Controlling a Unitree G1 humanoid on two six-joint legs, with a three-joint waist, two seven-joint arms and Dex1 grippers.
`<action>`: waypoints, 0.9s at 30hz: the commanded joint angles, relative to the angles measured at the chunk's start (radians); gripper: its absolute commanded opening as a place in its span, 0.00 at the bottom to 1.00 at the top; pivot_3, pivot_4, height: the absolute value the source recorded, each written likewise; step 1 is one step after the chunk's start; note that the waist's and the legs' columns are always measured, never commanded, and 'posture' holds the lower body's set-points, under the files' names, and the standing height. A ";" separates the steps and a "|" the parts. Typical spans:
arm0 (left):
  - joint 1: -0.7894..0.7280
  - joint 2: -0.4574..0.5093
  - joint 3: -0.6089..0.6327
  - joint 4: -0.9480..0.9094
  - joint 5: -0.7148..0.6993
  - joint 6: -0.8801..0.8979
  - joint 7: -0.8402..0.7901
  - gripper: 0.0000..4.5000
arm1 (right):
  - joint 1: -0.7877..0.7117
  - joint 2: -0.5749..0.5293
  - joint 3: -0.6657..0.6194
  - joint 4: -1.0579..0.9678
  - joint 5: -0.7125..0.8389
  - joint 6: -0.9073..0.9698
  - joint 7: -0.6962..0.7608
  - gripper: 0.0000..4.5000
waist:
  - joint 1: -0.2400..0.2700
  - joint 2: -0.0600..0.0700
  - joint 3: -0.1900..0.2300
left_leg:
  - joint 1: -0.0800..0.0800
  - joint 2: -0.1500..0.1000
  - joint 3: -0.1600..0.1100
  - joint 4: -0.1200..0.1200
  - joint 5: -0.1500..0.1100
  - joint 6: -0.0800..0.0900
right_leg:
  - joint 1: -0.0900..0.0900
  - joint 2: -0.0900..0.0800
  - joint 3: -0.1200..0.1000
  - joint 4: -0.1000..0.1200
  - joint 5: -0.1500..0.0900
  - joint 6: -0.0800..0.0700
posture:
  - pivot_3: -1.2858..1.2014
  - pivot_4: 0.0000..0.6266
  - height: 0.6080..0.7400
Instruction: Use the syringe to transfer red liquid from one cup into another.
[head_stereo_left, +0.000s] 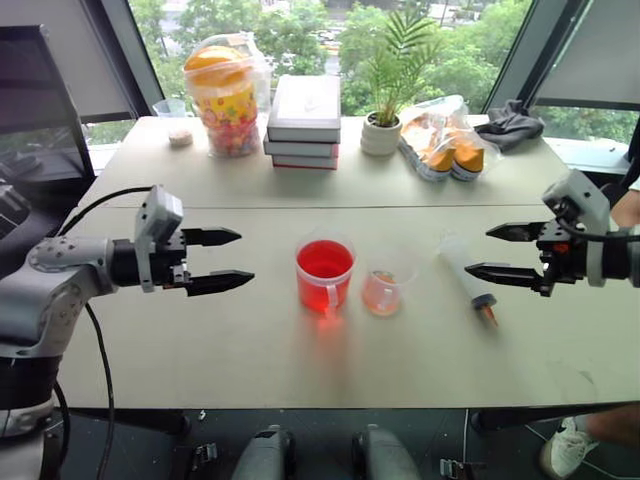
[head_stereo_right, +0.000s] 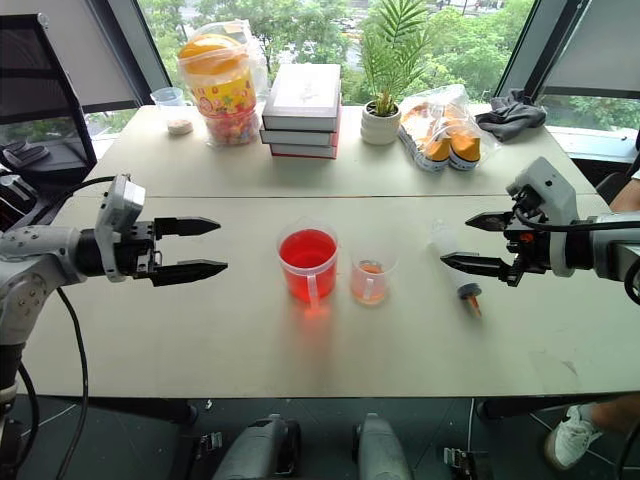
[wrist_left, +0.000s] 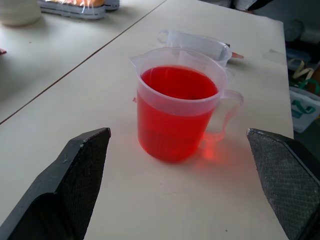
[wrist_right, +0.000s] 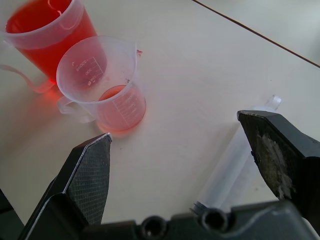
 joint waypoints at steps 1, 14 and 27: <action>-0.004 -0.003 0.026 -0.027 -0.017 -0.008 0.017 1.00 | -0.008 -0.013 -0.016 -0.033 -0.002 -0.014 -0.004 0.99 | 0.001 0.000 0.000 | 0.000 0.000 0.000 0.000 0.000 0.000 | 0.000 0.000 0.000 0.000 0.000 0.000 | 0.52 0.24 1.00; 0.005 -0.048 0.017 -0.065 -0.026 -0.013 0.070 1.00 | 0.012 0.010 -0.019 -0.134 0.026 0.035 -0.057 0.99 | 0.001 0.000 0.000 | 0.000 0.000 0.000 0.001 0.000 0.000 | 0.000 0.000 0.000 0.001 0.000 0.000 | 0.52 0.24 1.00; -0.068 -0.086 -0.040 -0.022 0.000 -0.008 0.101 1.00 | 0.035 -0.003 -0.049 -0.091 0.014 0.062 -0.096 0.99 | 0.003 0.000 0.000 | 0.000 0.000 0.000 0.003 0.000 0.000 | 0.001 0.000 -0.001 0.002 0.000 0.000 | 0.52 0.24 1.00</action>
